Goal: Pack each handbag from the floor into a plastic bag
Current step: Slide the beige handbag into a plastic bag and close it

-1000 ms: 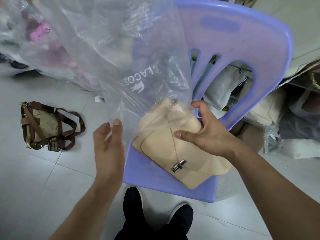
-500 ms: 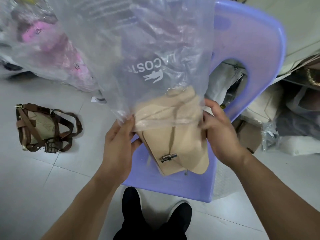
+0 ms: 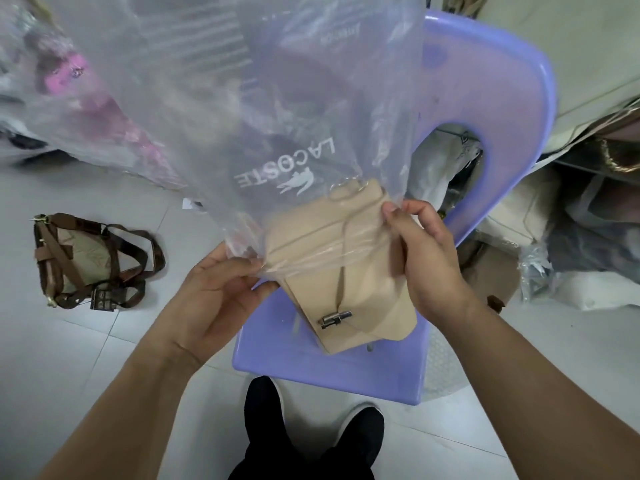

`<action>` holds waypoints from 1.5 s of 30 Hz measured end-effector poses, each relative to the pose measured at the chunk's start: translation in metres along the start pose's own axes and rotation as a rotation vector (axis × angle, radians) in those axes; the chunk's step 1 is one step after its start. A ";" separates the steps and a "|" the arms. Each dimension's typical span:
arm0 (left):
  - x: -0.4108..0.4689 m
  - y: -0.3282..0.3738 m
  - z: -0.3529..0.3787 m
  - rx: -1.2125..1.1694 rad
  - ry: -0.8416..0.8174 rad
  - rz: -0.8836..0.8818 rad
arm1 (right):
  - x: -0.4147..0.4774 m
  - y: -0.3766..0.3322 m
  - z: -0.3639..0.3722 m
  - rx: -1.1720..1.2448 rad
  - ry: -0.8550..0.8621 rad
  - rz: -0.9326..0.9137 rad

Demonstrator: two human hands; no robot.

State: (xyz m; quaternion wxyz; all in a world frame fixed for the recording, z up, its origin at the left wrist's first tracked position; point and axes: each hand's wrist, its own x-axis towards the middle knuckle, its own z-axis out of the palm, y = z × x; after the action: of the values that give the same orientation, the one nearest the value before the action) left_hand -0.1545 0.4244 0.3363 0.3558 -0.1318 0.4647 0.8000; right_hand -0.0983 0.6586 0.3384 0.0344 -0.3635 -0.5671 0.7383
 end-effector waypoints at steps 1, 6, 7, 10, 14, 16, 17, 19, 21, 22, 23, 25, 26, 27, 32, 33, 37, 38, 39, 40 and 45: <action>-0.001 -0.002 0.001 -0.048 -0.012 0.004 | 0.003 0.001 -0.001 0.035 0.019 0.004; -0.008 -0.018 -0.011 -0.416 0.024 -0.064 | 0.006 0.004 0.003 0.094 0.052 0.033; -0.007 -0.021 -0.013 -0.410 0.046 -0.086 | 0.006 0.005 0.004 0.110 0.048 0.054; 0.000 -0.025 -0.018 -0.217 0.091 -0.113 | 0.008 0.010 0.006 0.101 0.090 0.040; 0.008 -0.014 -0.015 0.169 0.250 -0.028 | 0.004 0.013 0.005 0.075 0.133 -0.016; 0.014 -0.007 -0.013 0.243 0.285 0.038 | 0.000 0.013 0.005 0.060 0.148 -0.016; 0.020 -0.006 -0.013 0.249 0.224 0.058 | -0.002 0.014 0.005 0.050 0.180 -0.019; 0.025 -0.005 -0.010 0.250 0.141 0.046 | -0.005 0.016 0.007 0.047 0.215 -0.015; 0.029 -0.007 -0.005 0.174 0.186 -0.007 | -0.009 0.017 0.008 0.057 0.208 -0.017; 0.031 -0.009 -0.006 0.130 0.245 -0.023 | -0.011 0.016 0.008 0.058 0.199 -0.011; 0.032 -0.011 -0.007 0.108 0.288 -0.043 | -0.011 0.017 0.007 0.061 0.190 -0.001; 0.033 -0.014 -0.007 0.130 0.321 -0.084 | -0.010 0.018 0.005 0.065 0.185 0.016; 0.031 -0.017 -0.006 0.155 0.320 -0.115 | -0.009 0.017 0.006 0.066 0.197 0.022; 0.028 -0.022 -0.005 0.180 0.326 -0.139 | -0.007 0.016 0.005 0.066 0.207 0.036; -0.004 -0.052 -0.003 0.342 0.414 -0.170 | 0.003 0.013 0.005 0.014 0.146 0.056; -0.005 -0.056 -0.007 0.352 0.435 -0.183 | 0.004 0.011 0.005 -0.012 0.111 0.058; -0.005 -0.056 -0.017 0.267 0.432 -0.255 | 0.008 0.005 -0.001 -0.022 0.007 0.094; -0.007 -0.058 -0.016 0.200 0.410 -0.273 | 0.009 0.004 -0.002 -0.009 0.023 0.098; -0.010 -0.060 -0.014 0.118 0.387 -0.299 | 0.008 0.003 -0.004 -0.001 0.039 0.100; -0.012 -0.063 -0.012 0.025 0.374 -0.322 | 0.008 0.004 -0.005 0.010 0.046 0.101; -0.015 -0.078 -0.004 -0.005 0.387 -0.236 | 0.002 0.008 -0.008 -0.053 0.033 0.083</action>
State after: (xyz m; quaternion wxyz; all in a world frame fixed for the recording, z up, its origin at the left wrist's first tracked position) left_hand -0.0904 0.4396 0.2913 0.3508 -0.3373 0.5038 0.7137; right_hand -0.0924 0.6636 0.3293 0.0036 -0.3996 -0.5703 0.7177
